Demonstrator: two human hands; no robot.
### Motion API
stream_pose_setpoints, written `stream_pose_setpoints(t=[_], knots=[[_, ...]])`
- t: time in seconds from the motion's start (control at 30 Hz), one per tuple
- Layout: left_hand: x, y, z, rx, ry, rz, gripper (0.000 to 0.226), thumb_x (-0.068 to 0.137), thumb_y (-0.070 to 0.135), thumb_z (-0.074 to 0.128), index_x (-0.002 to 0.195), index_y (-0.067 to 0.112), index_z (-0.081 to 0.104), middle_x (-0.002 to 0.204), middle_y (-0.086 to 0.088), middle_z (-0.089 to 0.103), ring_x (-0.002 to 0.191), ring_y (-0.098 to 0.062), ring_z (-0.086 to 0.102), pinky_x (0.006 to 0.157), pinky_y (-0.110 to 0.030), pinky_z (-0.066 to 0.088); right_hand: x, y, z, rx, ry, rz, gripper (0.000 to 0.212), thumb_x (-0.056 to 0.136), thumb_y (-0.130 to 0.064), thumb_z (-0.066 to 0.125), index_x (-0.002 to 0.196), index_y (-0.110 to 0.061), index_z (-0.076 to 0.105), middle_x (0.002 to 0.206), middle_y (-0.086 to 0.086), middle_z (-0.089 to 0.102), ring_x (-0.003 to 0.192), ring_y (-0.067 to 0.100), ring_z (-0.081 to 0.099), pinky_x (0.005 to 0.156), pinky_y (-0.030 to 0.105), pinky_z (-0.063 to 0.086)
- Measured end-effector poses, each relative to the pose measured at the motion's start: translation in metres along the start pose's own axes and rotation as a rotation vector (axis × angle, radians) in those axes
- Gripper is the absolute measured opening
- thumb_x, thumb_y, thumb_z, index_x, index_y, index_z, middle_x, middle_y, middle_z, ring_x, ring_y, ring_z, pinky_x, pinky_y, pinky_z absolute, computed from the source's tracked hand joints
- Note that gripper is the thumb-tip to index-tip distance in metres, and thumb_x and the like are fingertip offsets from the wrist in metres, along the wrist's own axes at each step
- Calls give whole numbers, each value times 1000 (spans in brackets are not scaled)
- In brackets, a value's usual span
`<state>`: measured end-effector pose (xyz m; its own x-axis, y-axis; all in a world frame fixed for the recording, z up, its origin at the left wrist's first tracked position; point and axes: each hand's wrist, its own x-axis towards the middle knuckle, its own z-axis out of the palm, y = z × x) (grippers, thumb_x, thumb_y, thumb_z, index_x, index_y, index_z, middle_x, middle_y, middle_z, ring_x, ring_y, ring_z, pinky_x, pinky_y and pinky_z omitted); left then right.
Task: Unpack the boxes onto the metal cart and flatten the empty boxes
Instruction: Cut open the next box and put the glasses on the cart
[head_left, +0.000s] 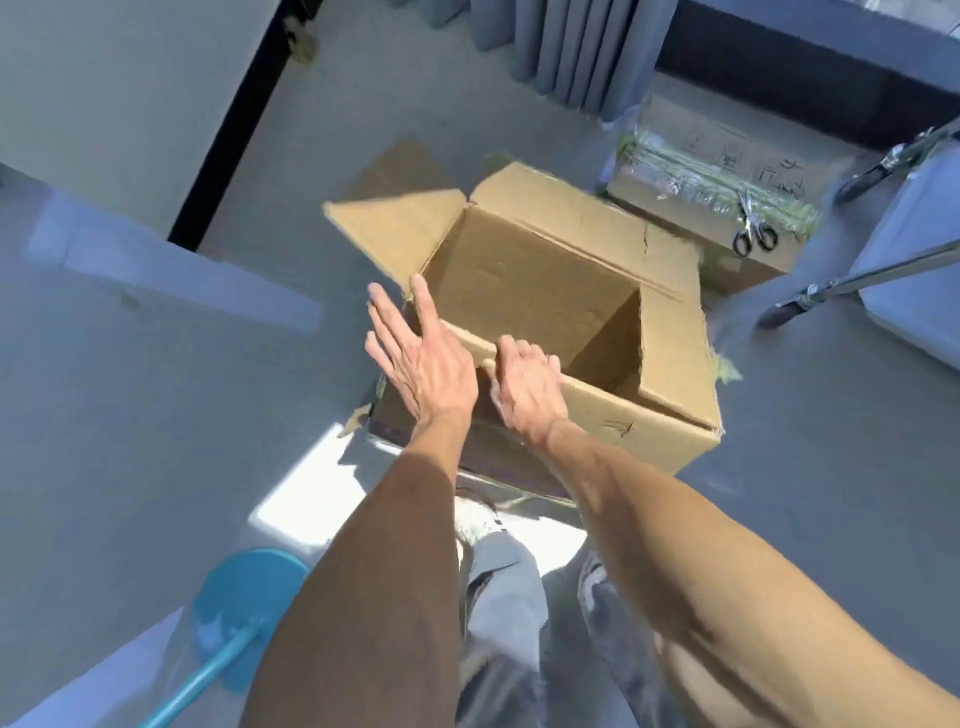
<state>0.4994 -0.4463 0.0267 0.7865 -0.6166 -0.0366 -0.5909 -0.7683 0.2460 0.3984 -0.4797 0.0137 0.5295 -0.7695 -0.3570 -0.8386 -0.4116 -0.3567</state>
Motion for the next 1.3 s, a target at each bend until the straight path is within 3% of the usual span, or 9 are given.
stream_pose_setpoints(t=[0.17, 0.33, 0.53, 0.63, 0.77, 0.87, 0.97, 1.03, 1.3], knots=[[18, -29, -13, -44, -4, -275, 62, 95, 18, 42, 155, 22, 26, 162, -19, 16, 145, -35, 24, 114, -49, 22, 33, -45, -27, 422, 202, 302, 24, 101, -29, 35, 102, -10, 50, 103, 16, 65, 99, 39, 57, 88, 47, 40], [13, -60, -9, -45, -129, -292, 61, 98, 19, 41, 156, 24, 23, 164, -13, 12, 150, -28, 15, 117, -48, 19, 47, -60, -34, 659, 332, 489, 29, 103, -32, 38, 106, -6, 51, 108, 23, 63, 101, 42, 54, 80, 41, 35], [11, -64, 11, -117, -248, -275, 58, 100, 16, 38, 156, 20, 24, 164, -14, 11, 144, -34, 28, 113, -42, 28, 45, -67, -8, 955, 442, 672, 26, 103, -25, 39, 88, -5, 47, 80, 6, 47, 81, 27, 41, 74, 35, 29], [19, -64, 19, -93, -270, -245, 54, 98, 15, 38, 152, 22, 34, 163, -13, 17, 139, -34, 36, 110, -42, 35, 53, -62, 4, 1080, 353, 923, 28, 102, -25, 37, 105, -3, 56, 100, 14, 58, 101, 34, 52, 80, 33, 32], [23, -63, 27, -115, -607, -184, 45, 95, 15, 45, 137, 27, 54, 132, -13, 58, 115, -35, 56, 95, -38, 44, 61, -54, 20, 873, 101, 1129, 43, 103, -32, 35, 136, -6, 41, 137, 21, 51, 125, 38, 48, 100, 40, 36], [16, -66, 41, 13, -954, -166, 25, 98, 16, 43, 113, 18, 64, 116, -13, 65, 100, -29, 59, 92, -34, 47, 69, -53, 26, 580, 107, 962, 46, 96, -30, 46, 137, -8, 42, 134, 20, 51, 124, 36, 48, 105, 44, 38], [9, -69, 57, -70, -1139, -178, 34, 106, 15, 34, 132, 7, 54, 135, -16, 54, 126, -27, 50, 108, -31, 37, 84, -43, 28, 378, 167, 669, 42, 87, -18, 54, 128, -10, 48, 119, 14, 58, 112, 32, 54, 99, 45, 45], [7, -69, 68, -60, -1104, -148, 40, 107, 16, 32, 138, -2, 50, 146, -20, 46, 134, -33, 44, 112, -36, 34, 94, -33, 30, 287, 56, 552, 36, 85, -14, 53, 121, -11, 52, 115, 10, 57, 109, 30, 53, 97, 42, 46], [20, -75, 107, -75, -923, -441, 44, 94, 12, 53, 137, 24, 56, 125, -8, 63, 110, -26, 61, 93, -34, 49, 114, -10, 74, 30, -371, 317, 36, 88, -7, 51, 123, -1, 55, 125, 15, 57, 114, 30, 55, 101, 45, 48]])
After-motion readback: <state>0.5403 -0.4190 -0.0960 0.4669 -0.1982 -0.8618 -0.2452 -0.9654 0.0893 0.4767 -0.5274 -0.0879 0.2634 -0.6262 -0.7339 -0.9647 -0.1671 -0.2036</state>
